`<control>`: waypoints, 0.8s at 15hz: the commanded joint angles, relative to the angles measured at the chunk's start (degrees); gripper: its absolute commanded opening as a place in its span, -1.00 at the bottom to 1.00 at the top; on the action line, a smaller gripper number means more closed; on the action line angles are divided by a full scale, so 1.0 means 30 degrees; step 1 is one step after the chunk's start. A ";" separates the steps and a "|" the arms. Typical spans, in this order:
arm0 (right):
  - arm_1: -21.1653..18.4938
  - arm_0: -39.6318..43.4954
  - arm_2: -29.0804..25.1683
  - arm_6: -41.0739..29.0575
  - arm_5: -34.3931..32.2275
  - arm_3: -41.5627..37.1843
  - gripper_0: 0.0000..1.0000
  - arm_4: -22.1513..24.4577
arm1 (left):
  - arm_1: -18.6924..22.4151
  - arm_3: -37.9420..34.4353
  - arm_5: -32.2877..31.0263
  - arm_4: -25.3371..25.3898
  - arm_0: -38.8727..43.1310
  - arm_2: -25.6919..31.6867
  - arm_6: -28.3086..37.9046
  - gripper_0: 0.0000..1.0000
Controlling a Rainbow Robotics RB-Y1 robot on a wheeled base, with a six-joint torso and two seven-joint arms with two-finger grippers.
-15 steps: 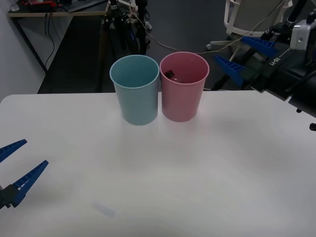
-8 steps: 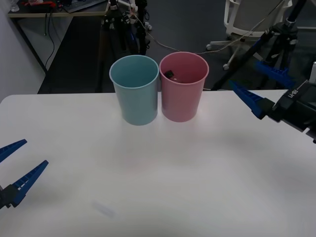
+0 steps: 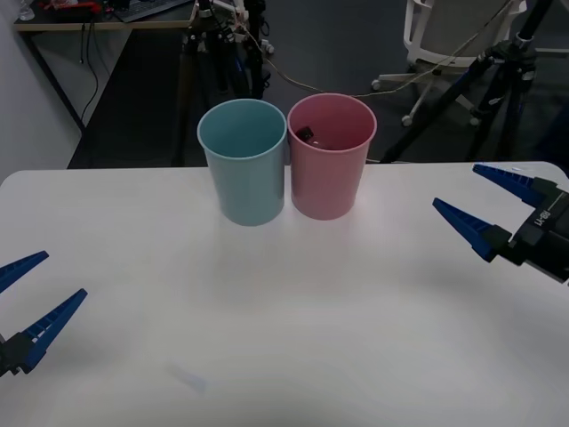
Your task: Grasp the object on the table and drop it into the matching bin: aluminum can to the light blue bin, PET bottle to the pink bin.
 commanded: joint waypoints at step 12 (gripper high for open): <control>0.3230 0.3713 -0.3397 -0.3250 -0.1305 -0.1051 1.00 0.5679 | 0.0000 0.0000 0.0000 0.0000 0.0000 0.0000 -0.0001 1.00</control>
